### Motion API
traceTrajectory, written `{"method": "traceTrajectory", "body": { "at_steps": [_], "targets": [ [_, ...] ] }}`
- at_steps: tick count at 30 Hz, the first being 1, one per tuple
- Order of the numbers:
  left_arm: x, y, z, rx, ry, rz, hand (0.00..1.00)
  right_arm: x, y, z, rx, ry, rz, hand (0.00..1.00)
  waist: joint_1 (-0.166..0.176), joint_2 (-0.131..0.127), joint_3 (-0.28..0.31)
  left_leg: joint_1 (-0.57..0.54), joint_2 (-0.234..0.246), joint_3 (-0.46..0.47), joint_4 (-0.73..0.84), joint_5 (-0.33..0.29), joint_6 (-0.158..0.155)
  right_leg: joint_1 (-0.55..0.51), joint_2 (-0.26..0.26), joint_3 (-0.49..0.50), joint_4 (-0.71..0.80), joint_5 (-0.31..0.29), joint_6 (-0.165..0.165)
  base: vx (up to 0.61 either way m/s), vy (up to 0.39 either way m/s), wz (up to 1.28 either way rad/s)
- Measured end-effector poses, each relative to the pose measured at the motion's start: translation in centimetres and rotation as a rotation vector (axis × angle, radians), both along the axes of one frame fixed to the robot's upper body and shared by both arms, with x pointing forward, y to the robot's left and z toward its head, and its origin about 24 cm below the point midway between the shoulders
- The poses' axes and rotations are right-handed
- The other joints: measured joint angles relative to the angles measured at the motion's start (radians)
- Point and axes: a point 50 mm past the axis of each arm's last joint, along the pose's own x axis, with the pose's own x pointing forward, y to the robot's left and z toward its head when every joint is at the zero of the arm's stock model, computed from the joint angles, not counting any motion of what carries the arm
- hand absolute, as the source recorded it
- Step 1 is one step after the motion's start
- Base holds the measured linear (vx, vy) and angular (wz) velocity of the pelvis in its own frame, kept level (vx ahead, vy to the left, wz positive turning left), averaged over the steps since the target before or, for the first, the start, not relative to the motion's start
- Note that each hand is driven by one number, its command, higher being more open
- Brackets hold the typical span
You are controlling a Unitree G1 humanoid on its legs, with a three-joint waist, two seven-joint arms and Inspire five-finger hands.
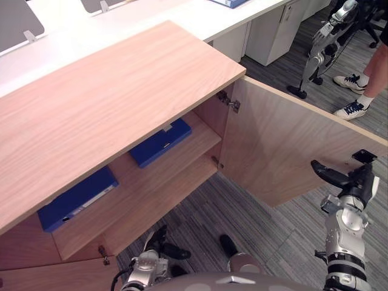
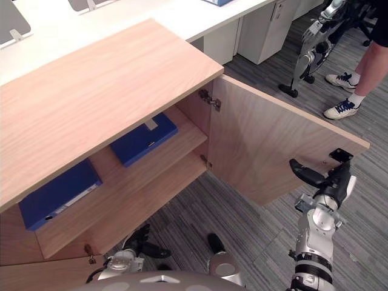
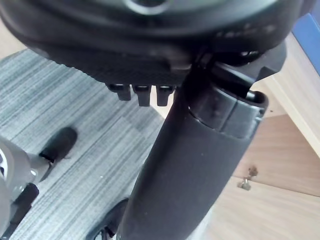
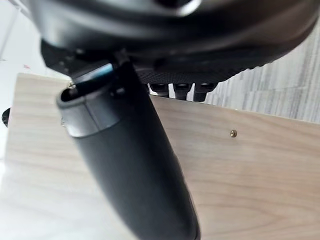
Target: Walk over to the cabinet, pick up the folder, carry it to the office cabinet, place the folder inside the office cabinet, then close the office cabinet door
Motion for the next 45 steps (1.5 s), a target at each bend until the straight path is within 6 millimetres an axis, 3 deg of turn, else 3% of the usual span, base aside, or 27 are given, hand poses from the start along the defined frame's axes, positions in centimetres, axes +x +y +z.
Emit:
{"method": "traceTrajectory", "body": {
  "at_steps": [4, 12, 19, 26, 33, 41, 45],
  "targets": [
    [-0.2, 0.2, -0.1, 0.006, 0.007, -0.005, 1.0, 0.0, -0.4, 0.2, -0.029, 0.024, 0.014, 1.0, -0.004, 0.001, 0.0, -0.009, 0.0, -0.056, 0.0, 0.0, 0.0, 0.0, -0.003, -0.018, 0.001, 0.001, 0.0, 0.02, -0.039, 0.07],
    [-0.1, -0.4, -0.1, 0.008, 0.003, -0.057, 1.0, 0.0, 0.2, 0.4, -0.039, 0.02, 0.043, 1.0, -0.012, 0.009, 0.0, -0.011, -0.001, -0.07, 0.008, 0.002, 0.003, 0.0, -0.008, -0.031, -0.002, 0.004, -0.001, -0.03, -0.015, 0.04],
    [-0.6, -0.4, -0.4, 0.017, 0.029, -0.068, 1.0, -1.7, 3.2, -0.1, 0.013, -0.035, 0.068, 1.0, -0.015, 0.013, -0.001, -0.009, 0.012, -0.063, 0.008, 0.002, 0.003, 0.0, 0.007, -0.026, -0.007, 0.017, -0.005, 0.01, -0.03, -0.07],
    [0.4, -1.0, -0.1, 0.009, 0.004, -0.083, 1.0, -4.3, 8.4, -0.4, 0.104, -0.079, 0.189, 1.0, -0.024, 0.008, 0.002, 0.006, 0.024, -0.024, 0.009, -0.002, -0.002, 0.001, 0.016, 0.023, -0.016, 0.041, -0.004, -0.01, -0.033, -0.19],
    [0.4, -1.4, -0.1, 0.015, 0.004, -0.112, 1.0, -6.8, 11.5, -0.4, 0.236, -0.103, 0.28, 1.0, -0.025, -0.004, 0.006, 0.026, 0.029, -0.002, 0.003, 0.001, -0.006, 0.0, 0.034, 0.054, -0.012, 0.05, -0.003, -0.01, -0.041, -0.17],
    [-0.7, -1.9, -0.6, 0.03, 0.045, -0.174, 1.0, -11.1, 15.0, -0.7, 0.395, -0.037, 0.387, 1.0, -0.027, -0.051, -0.011, 0.027, 0.038, -0.008, 0.0, 0.008, -0.012, 0.002, 0.042, 0.047, -0.009, 0.051, -0.006, 0.03, -0.044, 0.01],
    [-1.4, -1.6, -0.7, 0.066, 0.063, -0.271, 1.0, -12.9, 16.8, -1.1, 0.448, 0.046, 0.531, 1.0, -0.028, -0.099, -0.023, 0.03, 0.036, -0.049, 0.0, 0.014, -0.011, 0.022, 0.032, 0.01, -0.009, 0.048, -0.01, 0.02, -0.023, 0.26]
  ]
}}
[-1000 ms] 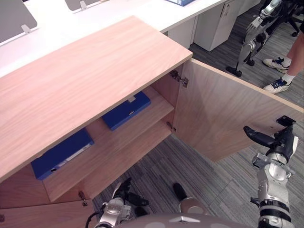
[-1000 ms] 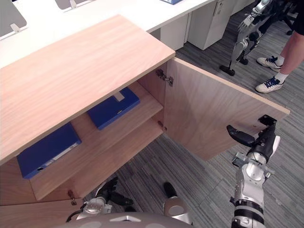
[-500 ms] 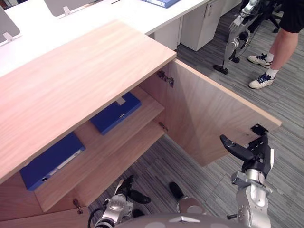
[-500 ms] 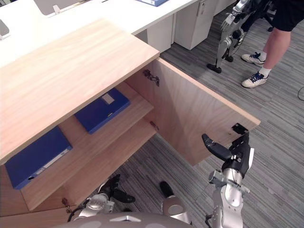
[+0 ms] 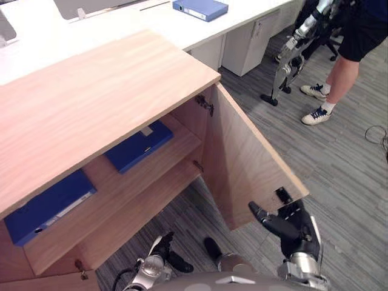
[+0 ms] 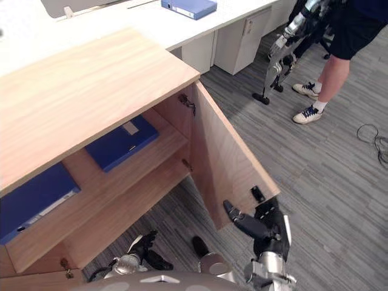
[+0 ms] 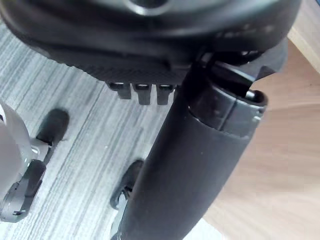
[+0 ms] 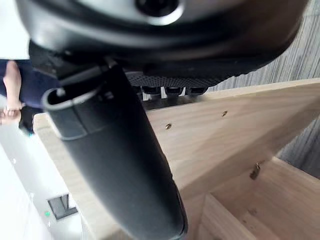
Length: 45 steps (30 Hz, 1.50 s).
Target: Walk over to the cabinet, pick up the folder, carry it to the office cabinet, place the folder inside the office cabinet, then close the office cabinet door
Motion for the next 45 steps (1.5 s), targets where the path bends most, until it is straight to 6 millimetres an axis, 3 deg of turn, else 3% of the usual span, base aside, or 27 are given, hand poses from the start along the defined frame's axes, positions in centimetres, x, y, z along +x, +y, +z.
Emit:
{"method": "traceTrajectory", "body": {
  "at_steps": [2, 7, 9, 11, 15, 18, 21, 23, 28, 30, 32, 45],
  "targets": [
    [-0.4, 0.5, 0.0, 0.026, 0.012, -0.052, 1.0, -1.2, 1.2, 0.0, 0.042, 0.034, 0.124, 1.0, 0.003, -0.026, -0.008, 0.0, -0.001, -0.019, -0.004, 0.005, 0.0, 0.006, -0.004, -0.017, 0.006, -0.008, 0.0, 0.0, -0.02, 0.25],
    [0.0, 1.8, 0.4, 0.052, -0.015, -0.09, 1.0, -1.8, 3.6, 0.2, 0.116, 0.02, 0.387, 1.0, 0.026, -0.069, -0.012, 0.002, -0.006, -0.062, -0.005, 0.015, 0.002, 0.009, -0.009, -0.054, 0.036, -0.028, -0.004, -0.01, -0.018, 0.24],
    [0.1, 3.1, 0.4, 0.073, 0.007, -0.104, 1.0, -1.0, 4.2, 0.5, 0.135, -0.038, 0.465, 1.0, 0.032, -0.088, -0.019, 0.003, -0.006, -0.072, -0.005, 0.019, 0.0, 0.009, -0.009, -0.065, 0.046, -0.037, -0.007, 0.0, -0.019, 0.19],
    [-0.1, 5.7, 0.6, 0.13, 0.042, -0.103, 1.0, 0.8, 4.2, 1.5, 0.117, -0.138, 0.507, 1.0, 0.034, -0.119, -0.034, 0.001, -0.006, -0.087, -0.005, 0.023, 0.003, 0.013, -0.012, -0.077, 0.047, -0.038, -0.009, 0.02, -0.006, 0.15],
    [0.2, 7.5, 1.1, 0.171, 0.034, -0.079, 1.0, 2.2, 3.2, 1.9, 0.075, -0.19, 0.464, 1.0, 0.037, -0.138, -0.038, -0.022, -0.017, -0.13, -0.005, 0.026, 0.006, 0.014, -0.032, -0.117, 0.052, -0.047, -0.014, 0.04, 0.012, 0.33],
    [0.0, 7.9, 1.1, 0.175, 0.033, -0.053, 1.0, 3.2, 2.9, 0.4, 0.025, -0.154, 0.465, 1.0, 0.043, -0.135, -0.036, -0.042, -0.035, -0.189, -0.005, 0.03, 0.02, 0.027, -0.05, -0.177, 0.055, -0.061, -0.01, 0.08, 0.032, 0.57],
    [0.0, 7.9, 1.1, 0.167, 0.023, -0.014, 1.0, 5.3, 3.3, -1.0, -0.057, -0.13, 0.484, 1.0, 0.09, -0.126, -0.031, -0.063, -0.044, -0.246, -0.005, 0.034, 0.034, 0.037, -0.065, -0.236, 0.055, -0.08, -0.011, 0.06, 0.026, 0.63],
    [-0.1, 7.7, 1.0, 0.154, 0.018, 0.022, 1.0, 6.8, 3.2, -1.3, -0.112, -0.138, 0.486, 1.0, 0.111, -0.111, -0.019, -0.076, -0.053, -0.285, -0.006, 0.038, 0.04, 0.046, -0.076, -0.277, 0.054, -0.09, -0.009, 0.06, 0.03, 0.66],
    [0.3, 7.1, 1.2, 0.134, -0.023, 0.087, 1.0, 10.6, 0.9, -1.9, -0.255, -0.115, 0.371, 1.0, 0.149, -0.054, 0.011, -0.118, -0.074, -0.374, -0.006, 0.056, 0.064, 0.052, -0.103, -0.364, 0.05, -0.101, 0.001, 0.01, 0.021, 0.54],
    [0.1, 7.0, 1.1, 0.129, -0.033, 0.14, 1.0, 11.1, 0.1, -1.9, -0.29, -0.109, 0.312, 1.0, 0.154, -0.028, 0.025, -0.13, -0.083, -0.422, -0.006, 0.064, 0.068, 0.073, -0.112, -0.416, 0.039, -0.105, 0.004, 0.01, 0.015, 0.69],
    [0.0, 7.3, 1.1, 0.126, -0.039, 0.191, 1.0, 12.1, 0.0, -2.3, -0.317, -0.089, 0.301, 1.0, 0.167, -0.019, 0.03, -0.141, -0.086, -0.459, -0.006, 0.07, 0.067, 0.082, -0.116, -0.455, 0.039, -0.114, 0.005, 0.01, -0.001, 0.53],
    [-0.7, 7.1, 1.1, 0.085, -0.066, 0.345, 1.0, 13.8, -1.0, -4.3, -0.39, 0.021, 0.229, 1.0, 0.189, 0.004, 0.044, -0.166, -0.1, -0.541, -0.007, 0.088, 0.068, 0.103, -0.128, -0.538, 0.038, -0.13, 0.011, -0.01, 0.002, 0.21]
  ]
}}
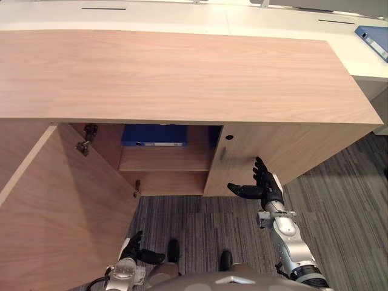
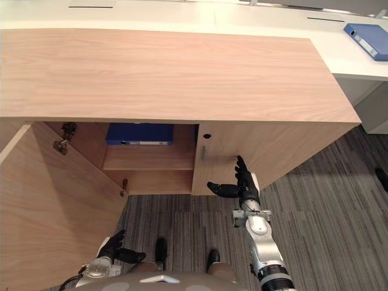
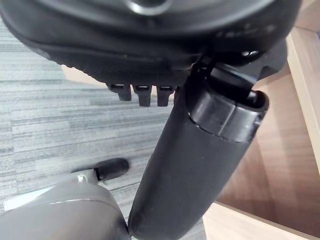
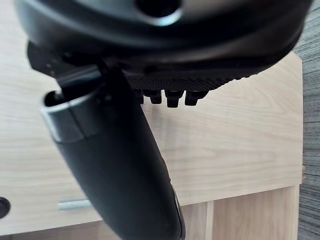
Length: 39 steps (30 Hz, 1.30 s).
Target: Walk over to the cabinet, pick up the folder, carry it to the office cabinet, place the folder inside the office cabinet, then close the office cabinet door
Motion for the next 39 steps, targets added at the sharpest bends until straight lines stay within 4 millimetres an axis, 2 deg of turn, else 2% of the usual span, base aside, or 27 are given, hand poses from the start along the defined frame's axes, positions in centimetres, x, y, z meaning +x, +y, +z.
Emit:
{"method": "traceTrajectory", "body": {
  "at_steps": [7, 10, 14, 18, 22, 25, 33, 36, 37, 39],
  "targets": [
    [-0.1, 0.0, 0.0, -0.009, -0.003, 0.038, 1.0, -0.2, -0.8, -0.7, -0.002, 0.027, -0.05, 1.0, -0.008, 0.005, 0.004, 0.004, -0.004, -0.014, 0.0, 0.0, 0.0, 0.014, -0.003, -0.016, -0.004, 0.0, 0.003, 0.01, -0.002, 0.05],
    [0.1, -0.4, 0.0, -0.018, -0.015, 0.039, 1.0, -0.9, -1.4, -1.8, -0.026, 0.083, -0.077, 1.0, 0.001, 0.01, 0.007, 0.005, -0.004, -0.015, 0.0, 0.001, 0.002, 0.017, -0.003, -0.016, -0.006, -0.003, 0.002, 0.02, -0.005, 0.02],
    [0.3, -0.9, 0.0, -0.025, -0.02, 0.044, 1.0, -3.4, -0.6, -5.4, -0.051, 0.266, -0.058, 1.0, 0.004, 0.017, 0.014, 0.034, -0.003, -0.014, 0.0, -0.009, -0.01, 0.051, -0.001, -0.019, -0.018, -0.011, -0.001, 0.04, -0.018, 0.01],
    [0.7, -1.3, 0.1, -0.035, -0.034, 0.035, 1.0, -7.0, 0.1, -8.9, -0.06, 0.485, -0.039, 1.0, 0.003, 0.019, 0.015, 0.048, 0.001, -0.009, -0.001, -0.019, -0.016, 0.063, 0.003, -0.018, -0.018, -0.02, -0.003, 0.02, -0.015, -0.03],
    [1.0, -1.7, 0.1, -0.039, -0.037, 0.018, 1.0, -9.5, -0.3, -10.7, -0.089, 0.626, -0.036, 1.0, 0.002, 0.018, 0.016, 0.065, 0.002, 0.01, -0.001, -0.028, -0.018, 0.072, 0.002, -0.003, -0.018, -0.024, -0.003, 0.01, -0.003, -0.12],
    [1.1, -1.9, 0.0, -0.035, -0.036, 0.007, 1.0, -10.5, -0.8, -11.3, -0.079, 0.676, -0.068, 1.0, 0.002, 0.017, 0.016, 0.083, 0.002, 0.024, -0.001, -0.036, -0.019, 0.083, 0.001, 0.009, -0.019, -0.026, -0.001, 0.0, 0.006, -0.14],
    [1.1, -1.9, 0.0, -0.032, -0.037, 0.009, 1.0, -10.8, -1.0, -11.7, -0.03, 0.721, -0.143, 1.0, 0.0, 0.014, 0.018, 0.095, -0.001, 0.038, -0.001, -0.045, -0.011, 0.083, -0.003, 0.022, -0.007, -0.036, 0.003, -0.01, 0.004, -0.05],
    [1.1, -1.7, 0.1, -0.031, -0.042, 0.026, 1.0, -11.3, -1.0, -12.0, 0.016, 0.751, -0.198, 1.0, 0.002, 0.003, 0.025, 0.096, -0.01, 0.034, 0.001, -0.059, -0.009, 0.042, -0.018, 0.043, 0.103, -0.1, 0.011, 0.0, 0.007, 0.02],
    [1.2, -1.5, 0.1, -0.023, -0.045, 0.036, 1.0, -11.2, -0.9, -12.0, 0.021, 0.749, -0.196, 1.0, 0.004, -0.002, 0.028, 0.089, -0.011, 0.028, 0.004, -0.061, -0.008, 0.01, -0.016, 0.09, 0.155, -0.12, 0.004, 0.03, 0.016, 0.03],
    [1.2, -1.4, 0.2, -0.023, -0.048, 0.054, 1.0, -11.1, -0.9, -12.0, 0.033, 0.748, -0.207, 1.0, 0.002, -0.005, 0.03, 0.077, -0.011, 0.01, 0.005, -0.061, -0.008, -0.005, -0.009, 0.147, 0.176, -0.125, -0.002, 0.06, 0.026, 0.31]
  ]
}}
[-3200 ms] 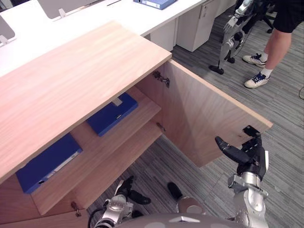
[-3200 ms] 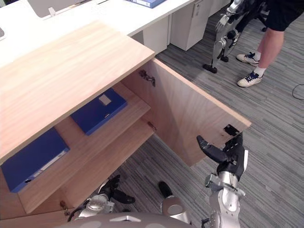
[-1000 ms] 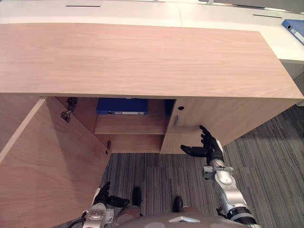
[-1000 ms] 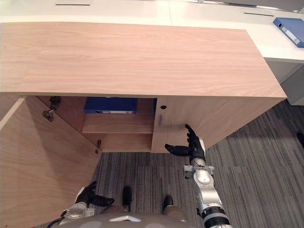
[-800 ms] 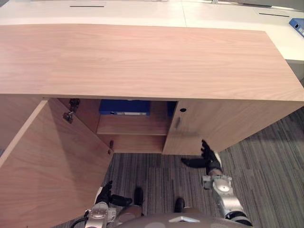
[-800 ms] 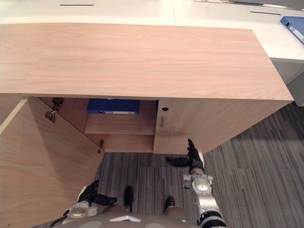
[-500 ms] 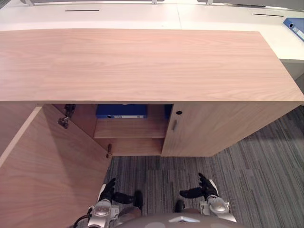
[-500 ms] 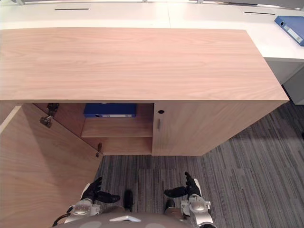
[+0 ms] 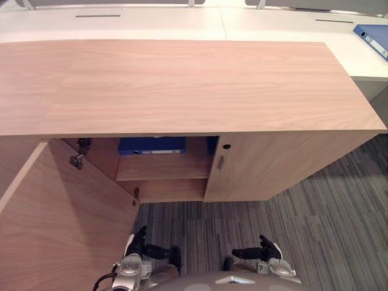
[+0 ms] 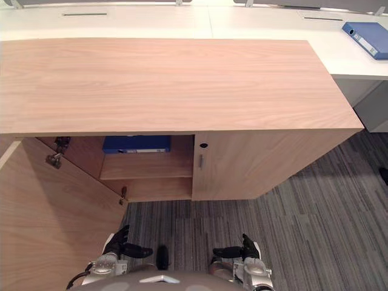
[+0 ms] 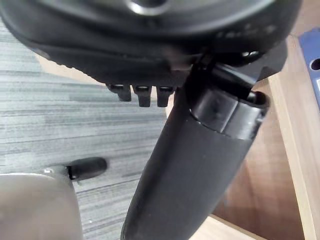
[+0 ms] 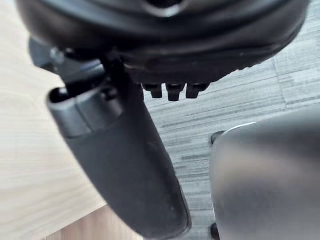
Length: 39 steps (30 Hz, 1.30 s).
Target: Walk over to the cabinet, pick up the folder, carry it to the office cabinet, place the folder inside the office cabinet, then close the office cabinet door
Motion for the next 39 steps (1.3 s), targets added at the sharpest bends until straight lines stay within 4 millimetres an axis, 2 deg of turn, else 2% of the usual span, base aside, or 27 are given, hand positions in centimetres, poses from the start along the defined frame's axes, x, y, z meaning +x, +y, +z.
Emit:
{"method": "traceTrajectory", "body": {
  "at_steps": [5, 8, 10, 11, 15, 16, 17, 19, 20, 21, 22, 23, 24, 26, 28, 34, 39],
  "targets": [
    [-0.8, 0.7, -0.2, -0.011, 0.013, 0.096, 1.0, -0.3, 0.1, -0.1, 0.016, 0.011, -0.037, 1.0, 0.006, 0.003, 0.001, 0.016, 0.006, -0.067, 0.001, 0.006, 0.002, 0.044, 0.011, -0.006, 0.0, -0.006, -0.009, 0.06, -0.006, 0.41],
    [-1.2, 0.8, -0.3, -0.025, 0.012, 0.15, 1.0, -0.4, -0.1, -0.1, 0.013, 0.012, -0.066, 1.0, 0.01, 0.005, 0.001, 0.024, 0.001, -0.12, 0.009, 0.008, 0.0, 0.079, 0.012, -0.013, 0.002, -0.016, -0.026, 0.04, -0.002, 0.53],
    [-1.1, 0.6, -0.3, -0.046, -0.004, 0.207, 1.0, -0.2, 0.1, -0.1, 0.019, 0.005, -0.081, 1.0, 0.012, 0.008, 0.002, -0.005, -0.007, -0.158, 0.045, 0.008, 0.0, 0.087, 0.01, -0.044, 0.01, -0.018, -0.03, -0.02, -0.022, 0.75],
    [-0.9, 0.3, -0.2, -0.066, -0.024, 0.246, 1.0, 0.0, 0.3, 0.0, 0.032, -0.01, -0.103, 1.0, 0.013, 0.01, 0.004, -0.044, -0.017, -0.186, 0.083, 0.008, 0.0, 0.084, 0.008, -0.074, 0.017, -0.026, -0.044, -0.05, -0.037, 0.89],
    [-0.4, -0.7, -0.1, -0.128, -0.067, 0.325, 1.0, 0.9, 0.7, 0.3, 0.031, -0.038, -0.109, 1.0, 0.02, 0.025, 0.015, -0.114, -0.036, -0.191, 0.147, 0.016, 0.005, 0.081, -0.001, -0.142, 0.048, -0.069, -0.061, -0.11, -0.038, 0.8],
    [-0.1, -0.8, 0.0, -0.148, -0.09, 0.373, 1.0, 1.4, 0.9, 0.5, 0.037, -0.06, -0.12, 1.0, 0.033, 0.019, 0.018, -0.12, -0.032, -0.15, 0.134, 0.016, 0.013, 0.079, -0.024, -0.174, 0.043, -0.092, -0.054, -0.18, -0.037, 0.43],
    [0.1, -0.6, 0.1, -0.165, -0.11, 0.439, 1.0, 2.4, 1.5, 0.8, 0.06, -0.089, -0.137, 1.0, 0.036, 0.002, 0.037, -0.174, -0.006, -0.008, 0.283, -0.061, 0.028, 0.083, -0.042, -0.205, 0.037, -0.109, -0.03, -0.17, -0.029, 0.47],
    [-0.5, -0.1, 0.0, -0.174, -0.11, 0.52, 1.0, 2.3, 1.4, 1.0, 0.071, -0.109, -0.2, 1.0, 0.031, 0.009, 0.036, -0.219, 0.062, 0.141, 0.576, -0.193, 0.036, 0.109, -0.05, -0.252, 0.045, -0.111, -0.03, -0.1, -0.011, 0.55],
    [-1.0, 0.1, 0.0, -0.171, -0.112, 0.559, 1.0, 1.7, 1.2, 0.9, 0.066, -0.1, -0.222, 1.0, 0.03, 0.025, 0.024, -0.186, 0.089, 0.169, 0.601, -0.228, 0.018, 0.129, -0.044, -0.279, 0.04, -0.114, -0.024, -0.02, 0.045, 0.64],
    [-1.0, 0.2, 0.0, -0.17, -0.116, 0.571, 1.0, 1.6, 0.9, 0.9, 0.059, -0.1, -0.231, 1.0, 0.029, 0.036, 0.017, -0.176, 0.091, 0.169, 0.572, -0.249, 0.006, 0.13, -0.038, -0.291, 0.045, -0.117, -0.018, 0.03, 0.135, 0.74],
    [-1.0, 0.6, 0.1, -0.161, -0.124, 0.586, 1.0, 1.5, 0.3, 0.9, 0.047, -0.101, -0.249, 1.0, 0.031, 0.05, 0.004, -0.163, 0.077, 0.158, 0.497, -0.27, 0.011, 0.122, -0.031, -0.307, 0.063, -0.125, -0.006, 0.03, 0.125, 0.63],
    [-0.7, 0.9, 0.3, -0.153, -0.135, 0.594, 1.0, 1.6, 0.4, 0.9, 0.052, -0.1, -0.259, 1.0, 0.032, 0.033, 0.006, -0.156, 0.056, 0.15, 0.469, -0.25, 0.012, 0.119, -0.044, -0.304, 0.068, -0.125, -0.004, 0.03, 0.15, 0.7],
    [-0.9, 1.7, 0.5, -0.13, -0.142, 0.606, 1.0, 1.5, 0.7, 0.8, 0.07, -0.099, -0.276, 1.0, 0.033, 0.009, 0.002, -0.132, 0.022, 0.135, 0.41, -0.218, 0.022, 0.123, -0.059, -0.292, 0.063, -0.115, -0.018, 0.02, 0.137, 0.52],
    [-1.6, 2.6, 0.5, -0.1, -0.132, 0.623, 1.0, 1.3, 1.0, 0.7, 0.078, -0.089, -0.274, 1.0, 0.038, 0.002, -0.015, -0.101, -0.005, 0.121, 0.352, -0.193, 0.03, 0.135, -0.069, -0.265, 0.053, -0.101, -0.029, 0.03, 0.131, 0.37],
    [-2.5, 3.8, 0.7, -0.059, -0.122, 0.629, 1.0, 1.4, 1.1, 0.7, 0.081, -0.09, -0.268, 1.0, 0.048, 0.005, -0.029, -0.044, -0.021, 0.103, 0.281, -0.161, 0.033, 0.173, -0.066, -0.244, 0.027, -0.069, -0.035, 0.04, 0.077, 0.22],
    [-3.6, 7.9, 1.9, 0.035, -0.153, 0.713, 1.0, 1.4, 0.6, 0.4, 0.07, -0.064, -0.257, 1.0, 0.056, 0.031, -0.056, 0.046, -0.019, 0.084, 0.127, -0.082, 0.024, 0.22, -0.039, -0.214, -0.032, -0.012, -0.033, 0.04, -0.016, 0.08],
    [-3.0, 12.7, 5.1, 0.156, -0.272, 0.738, 1.0, 0.5, -0.5, 0.2, 0.041, -0.027, -0.255, 1.0, 0.061, 0.046, -0.055, 0.094, -0.002, 0.083, 0.041, -0.033, 0.016, 0.233, -0.014, -0.186, -0.051, 0.006, -0.043, -0.01, -0.052, -0.02]
  ]
}}
